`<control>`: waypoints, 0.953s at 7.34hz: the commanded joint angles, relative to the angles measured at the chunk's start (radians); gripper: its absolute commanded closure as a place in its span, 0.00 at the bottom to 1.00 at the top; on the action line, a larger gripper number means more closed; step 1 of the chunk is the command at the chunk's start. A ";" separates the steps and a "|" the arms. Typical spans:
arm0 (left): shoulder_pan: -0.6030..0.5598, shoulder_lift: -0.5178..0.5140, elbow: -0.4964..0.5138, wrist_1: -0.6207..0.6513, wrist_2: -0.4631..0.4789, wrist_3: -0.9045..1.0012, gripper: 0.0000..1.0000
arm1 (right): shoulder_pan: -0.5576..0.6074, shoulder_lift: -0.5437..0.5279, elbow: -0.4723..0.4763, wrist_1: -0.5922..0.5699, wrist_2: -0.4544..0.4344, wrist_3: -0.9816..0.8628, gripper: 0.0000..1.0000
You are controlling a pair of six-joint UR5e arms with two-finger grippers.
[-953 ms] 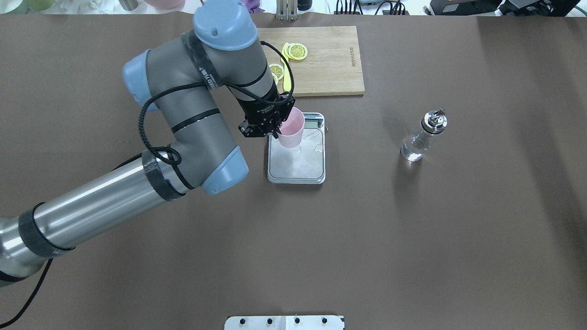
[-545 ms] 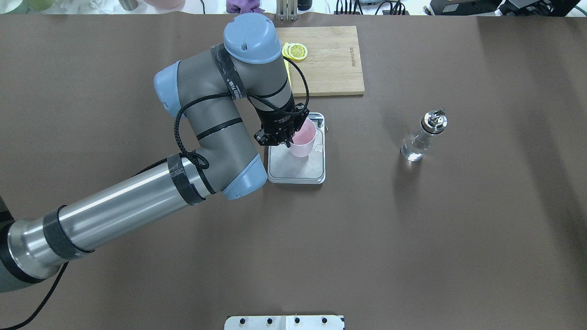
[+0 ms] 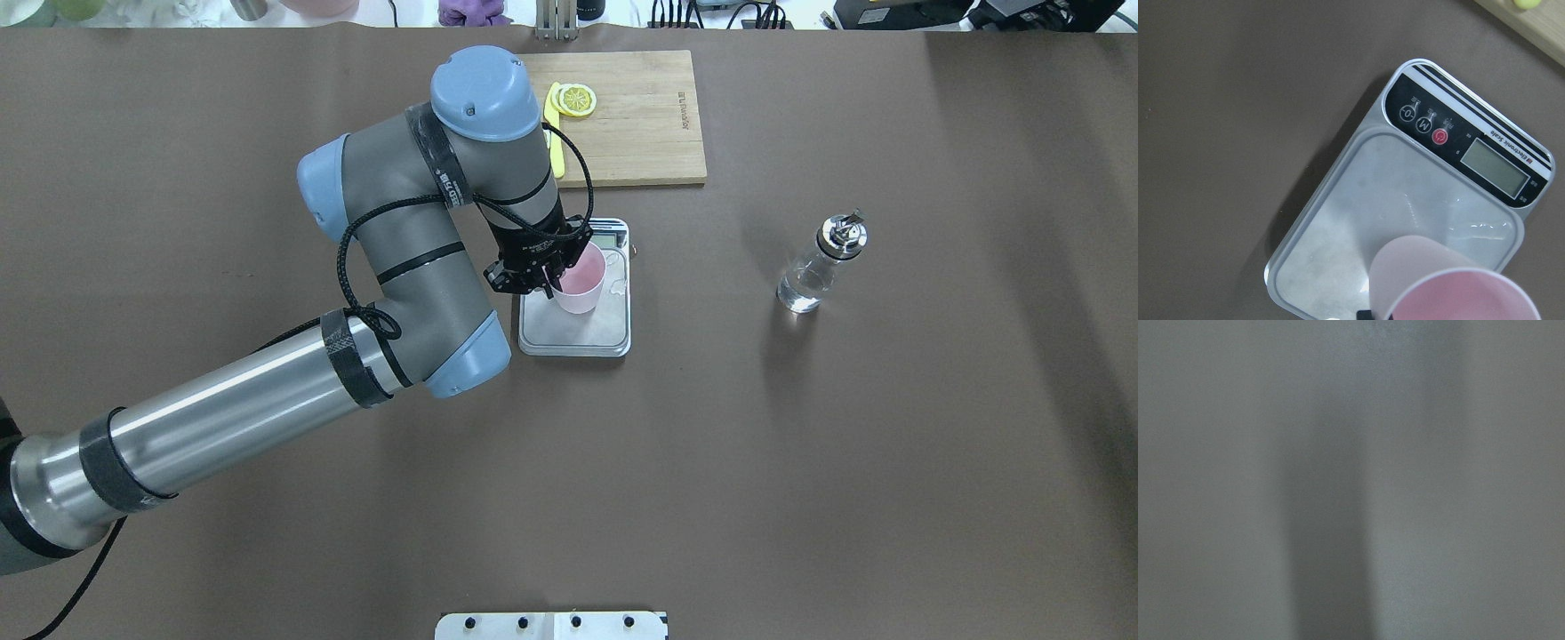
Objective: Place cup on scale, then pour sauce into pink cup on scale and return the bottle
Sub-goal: 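Lower the cup onto the scale, open the left gripper and withdraw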
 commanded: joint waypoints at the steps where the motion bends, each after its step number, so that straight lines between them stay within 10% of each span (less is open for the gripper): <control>1: -0.007 0.002 -0.048 0.003 0.013 0.021 0.01 | 0.000 0.006 0.009 0.000 0.004 -0.004 0.00; 7: -0.133 0.244 -0.327 0.018 0.004 0.123 0.01 | -0.136 0.026 0.443 0.012 -0.011 0.086 0.00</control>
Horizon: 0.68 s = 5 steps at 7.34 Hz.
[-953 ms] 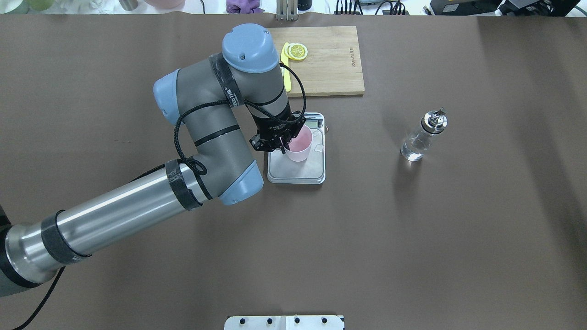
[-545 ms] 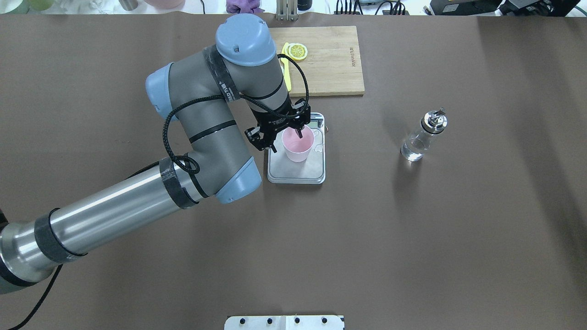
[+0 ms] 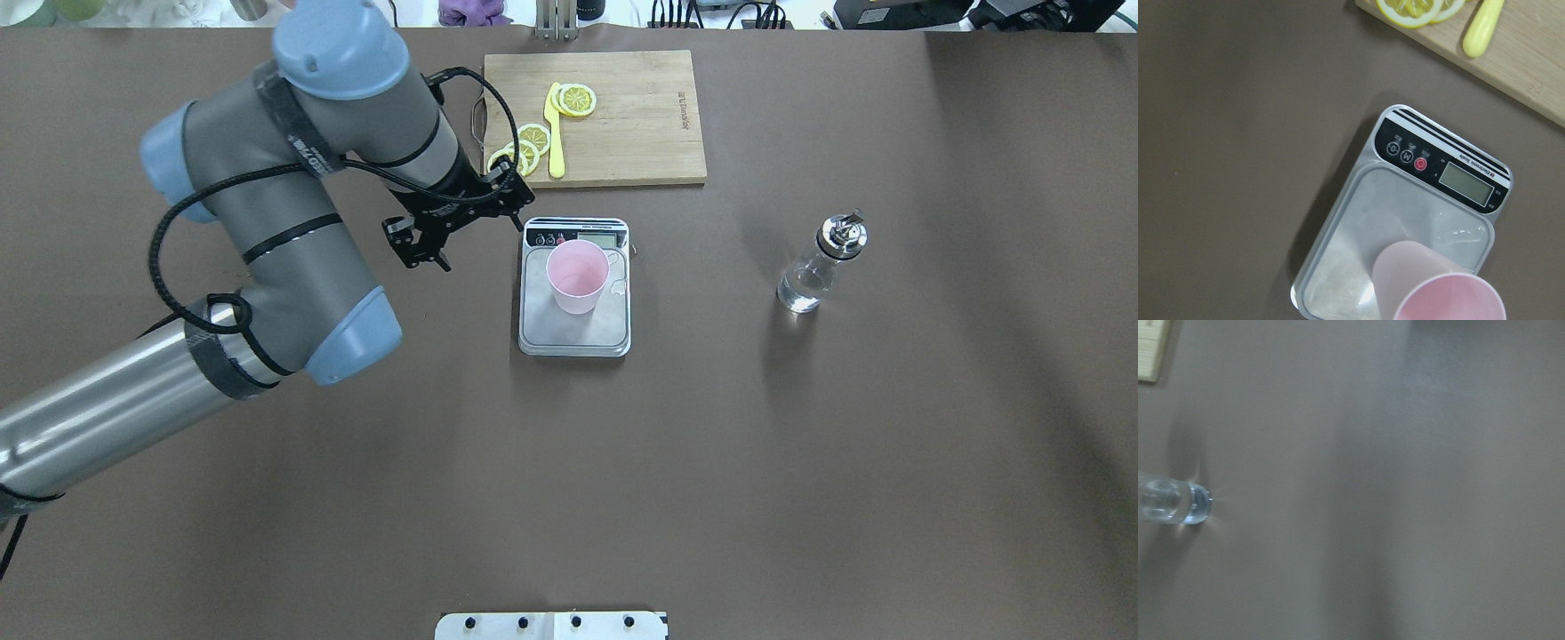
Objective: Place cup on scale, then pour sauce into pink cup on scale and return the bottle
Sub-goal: 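Lower the cup onto the scale, open the left gripper and withdraw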
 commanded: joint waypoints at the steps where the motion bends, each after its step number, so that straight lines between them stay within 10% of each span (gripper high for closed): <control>1: -0.052 0.071 -0.064 0.002 -0.001 0.034 0.01 | -0.085 0.071 0.143 0.071 -0.002 0.092 0.00; 5: -0.088 0.159 -0.123 0.007 -0.003 0.129 0.01 | -0.483 0.092 0.318 0.107 -0.489 0.561 0.00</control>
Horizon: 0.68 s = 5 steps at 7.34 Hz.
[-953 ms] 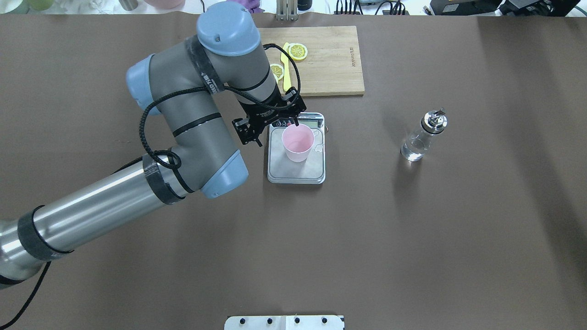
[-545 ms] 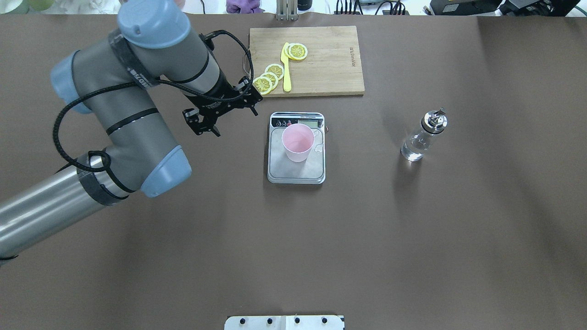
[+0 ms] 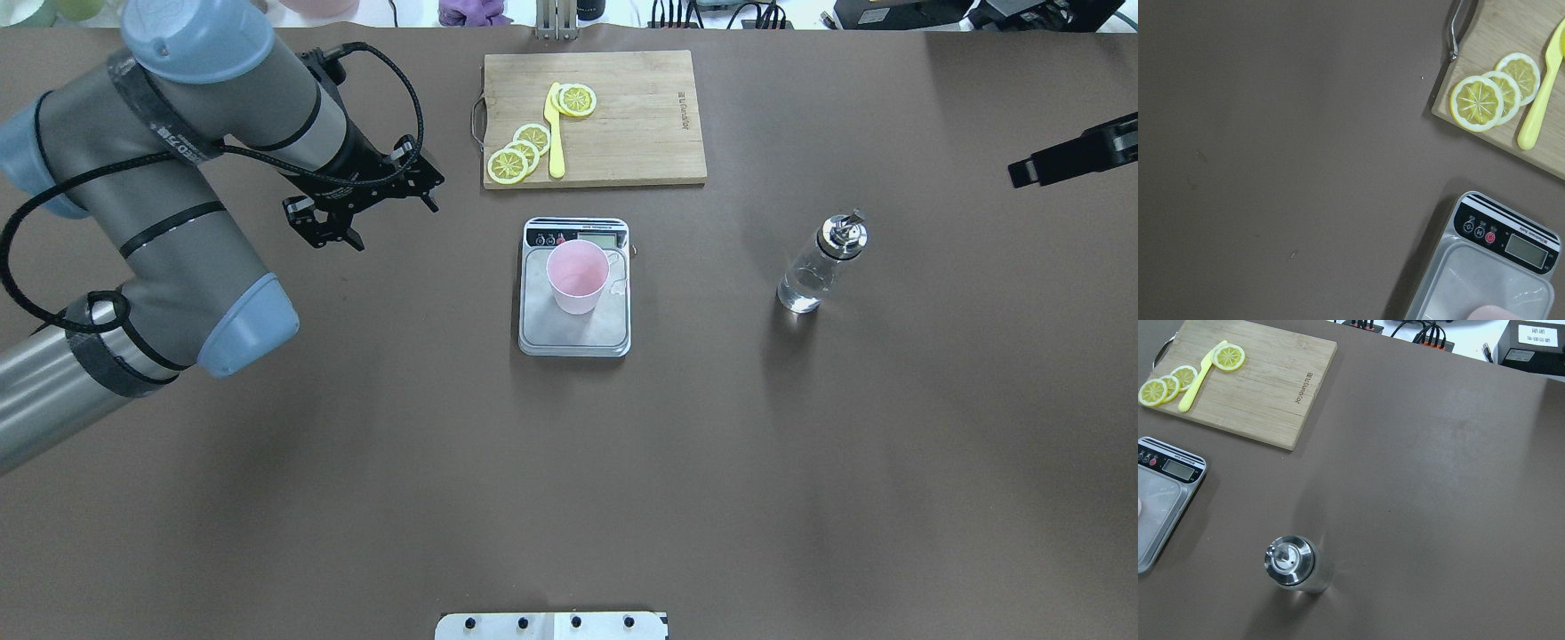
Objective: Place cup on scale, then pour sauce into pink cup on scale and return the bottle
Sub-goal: 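Reach the right gripper to the glass sauce bottle while the left arm retracts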
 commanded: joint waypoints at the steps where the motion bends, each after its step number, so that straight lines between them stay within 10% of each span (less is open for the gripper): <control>1: -0.035 0.069 -0.051 -0.001 -0.002 0.114 0.01 | -0.160 -0.043 0.083 0.040 -0.177 0.166 0.00; 3: -0.075 0.163 -0.099 -0.004 0.012 0.187 0.01 | -0.253 -0.327 0.094 0.384 -0.304 0.169 0.04; 5: -0.118 0.221 -0.103 -0.005 0.012 0.290 0.01 | -0.414 -0.345 0.047 0.522 -0.482 0.236 0.04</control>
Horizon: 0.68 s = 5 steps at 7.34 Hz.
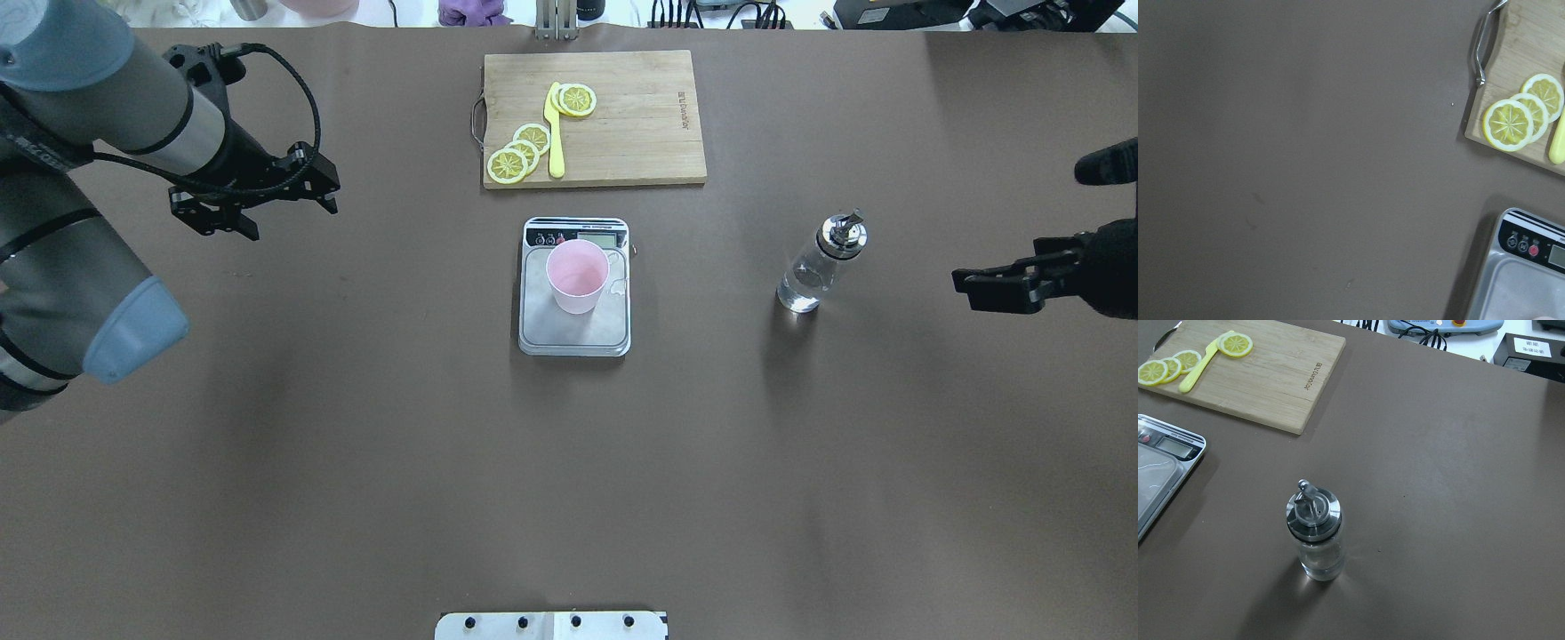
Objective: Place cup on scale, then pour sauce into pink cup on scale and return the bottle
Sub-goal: 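Reach the right gripper to the glass sauce bottle while the left arm retracts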
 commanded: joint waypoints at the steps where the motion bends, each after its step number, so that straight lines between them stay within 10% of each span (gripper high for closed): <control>1: -0.061 0.036 -0.001 -0.002 0.006 0.047 0.01 | -0.149 -0.032 -0.094 0.201 -0.159 0.050 0.01; 5: -0.072 0.109 -0.035 -0.010 0.127 0.047 0.01 | -0.373 -0.016 -0.226 0.372 -0.489 0.272 0.01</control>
